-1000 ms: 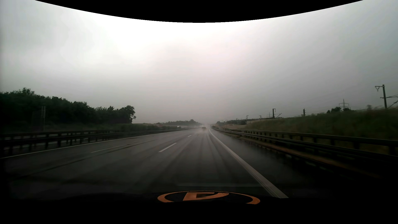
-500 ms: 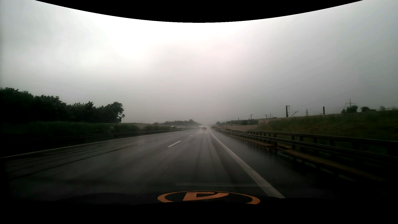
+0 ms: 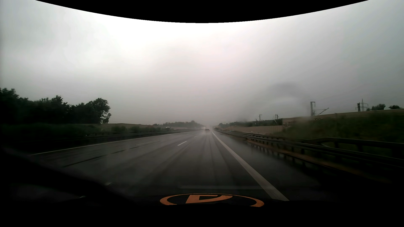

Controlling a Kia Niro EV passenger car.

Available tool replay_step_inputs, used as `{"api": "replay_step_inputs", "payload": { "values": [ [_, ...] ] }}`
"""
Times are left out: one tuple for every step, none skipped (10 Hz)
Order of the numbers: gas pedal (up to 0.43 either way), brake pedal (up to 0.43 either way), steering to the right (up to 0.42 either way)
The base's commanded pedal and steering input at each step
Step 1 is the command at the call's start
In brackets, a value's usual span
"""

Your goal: Follow the waypoints while adhering to traffic rules and regulations

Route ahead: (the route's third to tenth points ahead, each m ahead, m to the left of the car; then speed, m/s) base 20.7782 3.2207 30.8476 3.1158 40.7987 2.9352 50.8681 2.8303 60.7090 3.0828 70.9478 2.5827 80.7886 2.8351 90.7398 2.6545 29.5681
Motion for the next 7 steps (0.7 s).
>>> {"api": "replay_step_inputs", "payload": {
  "values": [
    [0.248, 0.000, 0.000],
    [0.248, 0.000, 0.000],
    [0.248, 0.000, 0.000],
    [0.248, 0.000, 0.000],
    [0.248, 0.000, 0.000],
    [0.248, 0.000, 0.000],
    [0.248, 0.000, 0.000]
  ]
}}
